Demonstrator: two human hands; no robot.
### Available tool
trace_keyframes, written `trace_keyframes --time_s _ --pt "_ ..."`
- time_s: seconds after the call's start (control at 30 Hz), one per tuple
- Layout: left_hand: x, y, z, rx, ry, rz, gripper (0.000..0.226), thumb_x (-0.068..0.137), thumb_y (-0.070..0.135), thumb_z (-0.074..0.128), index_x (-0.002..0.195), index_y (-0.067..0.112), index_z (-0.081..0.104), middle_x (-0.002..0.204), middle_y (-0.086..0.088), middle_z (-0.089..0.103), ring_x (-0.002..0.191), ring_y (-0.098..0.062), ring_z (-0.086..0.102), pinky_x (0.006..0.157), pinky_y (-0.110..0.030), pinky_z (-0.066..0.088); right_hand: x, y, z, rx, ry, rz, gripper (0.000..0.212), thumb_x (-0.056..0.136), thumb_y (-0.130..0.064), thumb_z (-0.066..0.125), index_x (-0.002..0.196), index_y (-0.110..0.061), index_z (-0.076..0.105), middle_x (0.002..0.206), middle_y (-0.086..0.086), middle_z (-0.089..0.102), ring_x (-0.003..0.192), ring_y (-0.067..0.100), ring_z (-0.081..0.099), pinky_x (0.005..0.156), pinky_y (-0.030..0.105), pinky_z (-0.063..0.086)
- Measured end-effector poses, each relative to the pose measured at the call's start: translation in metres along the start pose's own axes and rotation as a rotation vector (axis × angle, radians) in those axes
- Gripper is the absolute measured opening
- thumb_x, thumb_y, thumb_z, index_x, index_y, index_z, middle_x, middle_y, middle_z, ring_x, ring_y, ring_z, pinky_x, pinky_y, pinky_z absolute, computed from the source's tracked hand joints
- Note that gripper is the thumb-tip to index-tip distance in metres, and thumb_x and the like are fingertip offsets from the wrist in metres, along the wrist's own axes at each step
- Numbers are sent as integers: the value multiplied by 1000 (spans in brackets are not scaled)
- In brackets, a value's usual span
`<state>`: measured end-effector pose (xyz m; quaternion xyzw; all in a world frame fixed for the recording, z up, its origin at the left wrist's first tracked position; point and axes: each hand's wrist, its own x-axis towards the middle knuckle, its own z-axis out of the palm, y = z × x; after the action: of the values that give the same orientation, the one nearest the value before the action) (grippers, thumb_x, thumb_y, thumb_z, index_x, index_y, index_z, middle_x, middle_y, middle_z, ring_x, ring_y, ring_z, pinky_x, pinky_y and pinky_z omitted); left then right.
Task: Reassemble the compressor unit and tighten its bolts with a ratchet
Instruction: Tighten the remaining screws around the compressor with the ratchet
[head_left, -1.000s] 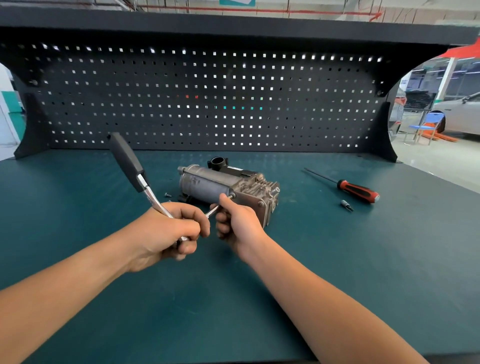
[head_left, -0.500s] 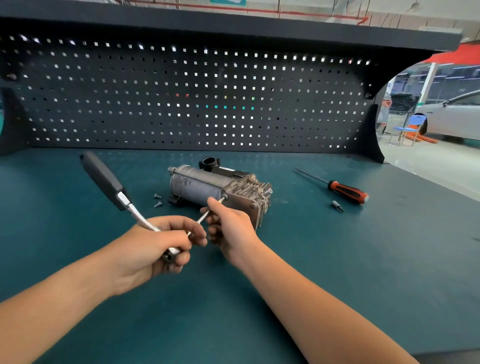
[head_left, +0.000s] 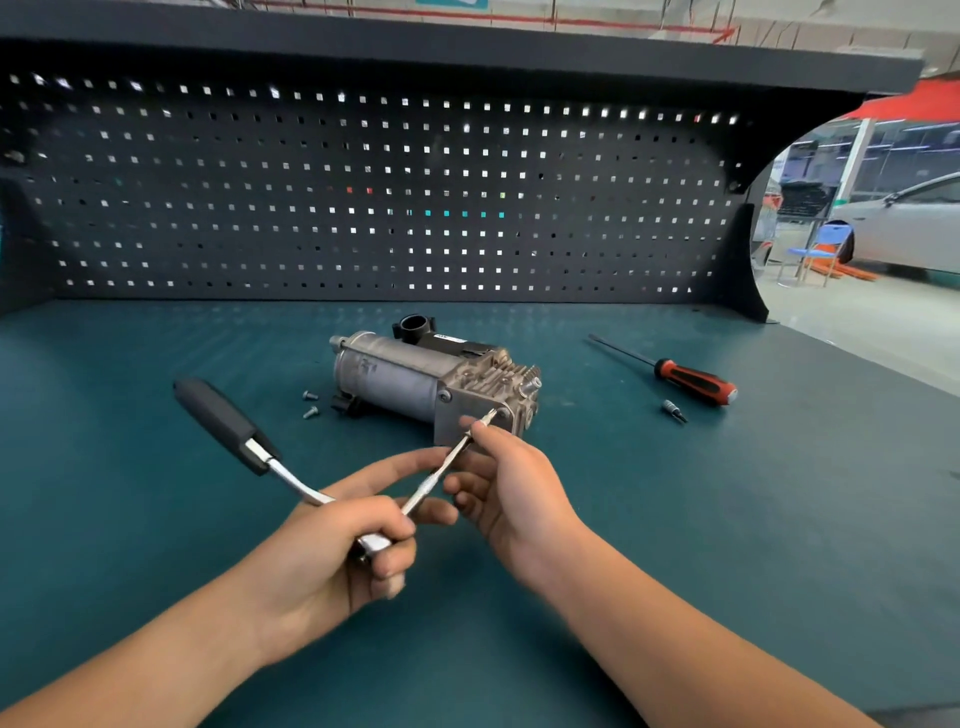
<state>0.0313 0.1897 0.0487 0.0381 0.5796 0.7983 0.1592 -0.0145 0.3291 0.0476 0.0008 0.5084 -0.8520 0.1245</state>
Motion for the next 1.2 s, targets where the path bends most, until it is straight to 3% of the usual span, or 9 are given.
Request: trace_keyframes --time_s 0.33,0.6,0.8,0.93,1.07,1.2 --pt "5 -7 2 -70 -33 -45 56 57 -2 47 101 19 72 74 -10 65 33 -7 33 33 -15 32 0 0 -3 3 103 0 8 91 -13 50 89 -9 57 54 4 62 38 11 52 38 16 39" --pt "7 -7 15 -406 -27 -101 44 66 -3 41 88 10 76 66 -7 63 29 -4 32 30 -10 30 1 -1 -3 -33 111 -8 10 92 -15 52 87 -10 58 58 4 61 39 9 53 44 19 41" --pt "8 0 12 -36 60 -44 48 82 -9 40 94 22 75 63 -7 61 33 -6 33 32 -15 31 2 -1 -2 -80 145 -18 16 93 -19 50 80 -14 58 64 3 62 40 7 54 41 16 38" --pt "8 5 12 51 4 -1 53 83 -14 36 97 20 73 63 -8 58 32 -8 31 34 -18 30 3 0 -4 -157 152 -41 20 94 -25 48 80 -17 60 60 -7 65 46 2 59 57 23 39" --pt "9 3 13 93 -16 13 51 80 -19 35 75 12 75 62 -7 57 32 -8 28 35 -17 28 7 0 -5 -119 108 -18 25 98 -31 42 88 -17 60 58 -7 67 50 3 61 64 26 39" --pt "9 8 17 150 -34 27 31 62 -13 49 59 11 70 59 -6 55 32 -9 29 34 -17 28 10 -1 -6 -10 71 11 29 98 -31 40 85 -15 59 56 -4 67 58 11 59 67 29 38"
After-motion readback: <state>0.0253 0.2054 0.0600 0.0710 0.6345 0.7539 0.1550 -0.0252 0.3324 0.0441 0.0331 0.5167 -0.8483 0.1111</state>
